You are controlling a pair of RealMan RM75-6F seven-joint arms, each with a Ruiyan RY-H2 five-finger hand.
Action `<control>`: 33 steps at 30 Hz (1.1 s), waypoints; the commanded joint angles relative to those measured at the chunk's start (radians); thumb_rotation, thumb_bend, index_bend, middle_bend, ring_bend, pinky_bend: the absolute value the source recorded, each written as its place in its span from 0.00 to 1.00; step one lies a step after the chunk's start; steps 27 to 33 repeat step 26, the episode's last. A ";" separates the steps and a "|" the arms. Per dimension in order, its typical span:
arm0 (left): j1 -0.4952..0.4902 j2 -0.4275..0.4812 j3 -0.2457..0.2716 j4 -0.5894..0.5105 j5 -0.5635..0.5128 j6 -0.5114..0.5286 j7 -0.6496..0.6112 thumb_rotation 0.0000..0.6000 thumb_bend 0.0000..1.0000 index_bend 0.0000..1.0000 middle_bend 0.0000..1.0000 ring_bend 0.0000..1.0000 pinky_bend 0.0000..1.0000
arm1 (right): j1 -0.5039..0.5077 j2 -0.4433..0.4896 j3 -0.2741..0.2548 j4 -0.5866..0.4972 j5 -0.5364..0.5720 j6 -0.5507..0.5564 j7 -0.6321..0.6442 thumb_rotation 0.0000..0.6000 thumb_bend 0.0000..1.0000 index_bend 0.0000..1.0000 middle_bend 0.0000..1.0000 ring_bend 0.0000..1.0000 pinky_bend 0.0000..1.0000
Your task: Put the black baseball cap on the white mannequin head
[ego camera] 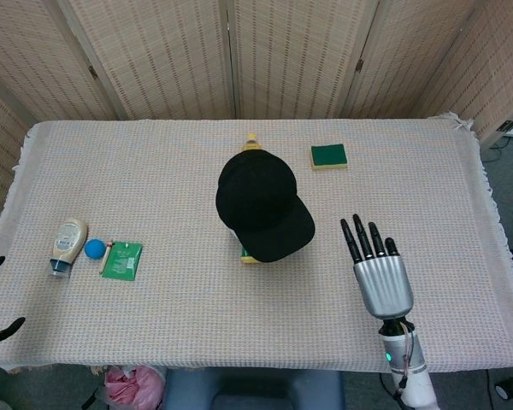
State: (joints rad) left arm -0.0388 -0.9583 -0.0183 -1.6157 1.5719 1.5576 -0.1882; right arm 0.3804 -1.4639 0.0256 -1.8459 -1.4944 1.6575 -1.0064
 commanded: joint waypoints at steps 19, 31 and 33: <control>-0.019 -0.058 -0.007 -0.024 -0.045 -0.047 0.172 1.00 0.18 0.00 0.00 0.00 0.17 | -0.222 0.294 -0.058 0.281 0.056 -0.169 1.029 1.00 0.17 0.00 0.00 0.06 0.34; -0.025 -0.069 -0.004 -0.026 -0.045 -0.060 0.203 1.00 0.18 0.00 0.00 0.00 0.17 | -0.237 0.299 -0.069 0.269 0.018 -0.177 0.980 1.00 0.16 0.00 0.00 0.03 0.31; -0.025 -0.069 -0.004 -0.026 -0.045 -0.060 0.203 1.00 0.18 0.00 0.00 0.00 0.17 | -0.237 0.299 -0.069 0.269 0.018 -0.177 0.980 1.00 0.16 0.00 0.00 0.03 0.31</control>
